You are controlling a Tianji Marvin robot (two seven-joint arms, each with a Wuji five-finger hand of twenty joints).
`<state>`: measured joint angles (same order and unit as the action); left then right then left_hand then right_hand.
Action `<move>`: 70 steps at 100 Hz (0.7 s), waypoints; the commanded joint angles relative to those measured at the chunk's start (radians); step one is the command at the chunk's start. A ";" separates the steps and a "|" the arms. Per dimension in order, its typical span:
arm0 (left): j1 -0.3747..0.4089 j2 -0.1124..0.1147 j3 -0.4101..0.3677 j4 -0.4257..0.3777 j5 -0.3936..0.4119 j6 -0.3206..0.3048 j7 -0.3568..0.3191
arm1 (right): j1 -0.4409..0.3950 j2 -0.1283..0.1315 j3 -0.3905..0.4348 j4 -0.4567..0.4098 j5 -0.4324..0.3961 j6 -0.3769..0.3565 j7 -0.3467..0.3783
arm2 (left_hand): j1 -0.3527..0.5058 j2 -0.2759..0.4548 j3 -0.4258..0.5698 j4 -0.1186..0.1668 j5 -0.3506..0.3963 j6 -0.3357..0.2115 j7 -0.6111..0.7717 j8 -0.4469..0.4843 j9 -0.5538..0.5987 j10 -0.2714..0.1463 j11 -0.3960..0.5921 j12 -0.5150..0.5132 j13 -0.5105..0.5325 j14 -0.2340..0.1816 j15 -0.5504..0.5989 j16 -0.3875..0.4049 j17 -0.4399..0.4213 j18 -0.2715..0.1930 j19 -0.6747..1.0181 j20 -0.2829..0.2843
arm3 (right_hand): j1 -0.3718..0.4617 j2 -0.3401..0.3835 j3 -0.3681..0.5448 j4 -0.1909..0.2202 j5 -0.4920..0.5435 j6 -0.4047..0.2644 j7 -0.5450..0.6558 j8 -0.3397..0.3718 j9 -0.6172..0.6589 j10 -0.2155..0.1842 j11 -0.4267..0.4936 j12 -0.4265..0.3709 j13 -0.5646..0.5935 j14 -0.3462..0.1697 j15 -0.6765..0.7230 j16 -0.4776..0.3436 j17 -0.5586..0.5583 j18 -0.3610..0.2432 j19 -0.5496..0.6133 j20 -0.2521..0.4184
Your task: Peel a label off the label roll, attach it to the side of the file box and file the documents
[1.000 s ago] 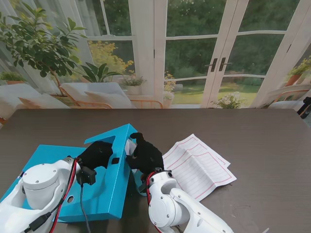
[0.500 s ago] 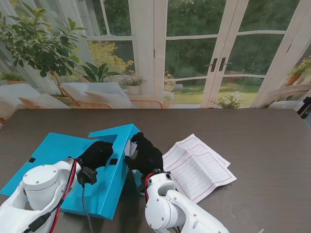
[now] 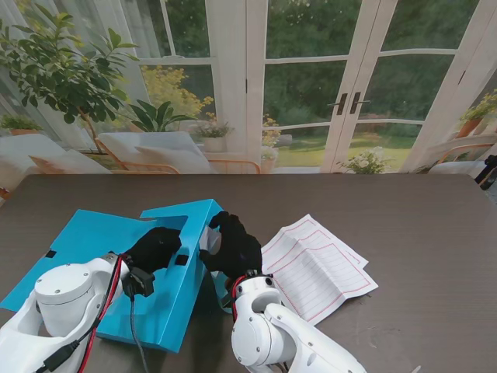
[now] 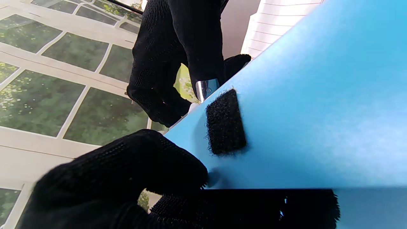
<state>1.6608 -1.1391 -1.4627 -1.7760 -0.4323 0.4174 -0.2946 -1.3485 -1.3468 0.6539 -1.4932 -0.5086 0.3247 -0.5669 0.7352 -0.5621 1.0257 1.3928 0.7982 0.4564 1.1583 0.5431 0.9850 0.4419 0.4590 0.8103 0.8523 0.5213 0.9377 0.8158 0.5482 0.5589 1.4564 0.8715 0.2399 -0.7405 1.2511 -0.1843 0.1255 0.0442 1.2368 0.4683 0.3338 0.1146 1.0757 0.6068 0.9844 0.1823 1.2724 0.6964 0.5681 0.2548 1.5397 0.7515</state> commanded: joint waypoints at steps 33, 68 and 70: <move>0.005 -0.006 0.004 -0.017 -0.020 -0.016 -0.033 | 0.007 -0.023 -0.013 0.032 -0.017 0.036 -0.027 | 0.023 -0.031 0.010 0.027 0.015 -0.012 0.031 0.036 0.065 -0.037 0.028 0.030 0.036 0.017 0.048 0.017 0.013 0.019 0.035 0.016 | 0.005 -0.048 -0.013 0.009 -0.032 -0.047 -0.100 0.048 -0.104 -0.011 0.061 0.046 -0.067 0.002 0.019 -0.003 -0.059 -0.048 0.076 0.031; 0.007 0.004 -0.002 -0.001 -0.021 -0.048 -0.082 | -0.007 -0.019 -0.004 0.010 0.017 0.035 0.000 | 0.027 -0.039 0.017 0.029 0.012 -0.007 0.043 0.044 0.073 -0.044 0.036 0.042 0.048 0.009 0.064 0.021 0.018 0.015 0.038 0.014 | 0.000 0.188 -0.012 0.044 -0.044 0.137 -0.638 -0.073 0.016 0.037 -0.021 0.014 -0.025 0.038 0.007 -0.002 -0.054 -0.023 0.070 0.030; 0.007 0.004 -0.002 0.000 -0.021 -0.050 -0.083 | -0.008 -0.018 -0.004 0.009 0.018 0.033 0.003 | 0.028 -0.040 0.018 0.029 0.012 -0.007 0.044 0.045 0.073 -0.045 0.036 0.043 0.049 0.009 0.065 0.021 0.018 0.014 0.038 0.013 | -0.003 0.204 -0.010 0.046 -0.044 0.145 -0.640 -0.077 0.014 0.039 -0.024 0.013 -0.026 0.039 0.006 -0.002 -0.056 -0.022 0.069 0.031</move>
<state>1.6672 -1.1297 -1.4709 -1.7587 -0.4464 0.3754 -0.3475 -1.3444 -1.3600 0.6506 -1.4813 -0.5006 0.3660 -0.5829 0.7372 -0.5621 1.0250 1.3868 0.7641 0.4670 1.1555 0.5693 1.0165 0.4464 0.4744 0.8356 0.8781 0.5214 0.9618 0.8178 0.5503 0.5685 1.4564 0.8716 0.2279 -0.6064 1.2543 -0.1712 0.1255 0.1666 0.6195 0.4036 0.3320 0.1384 1.0711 0.6345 0.9456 0.1851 1.2777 0.6963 0.5673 0.2521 1.5437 0.7527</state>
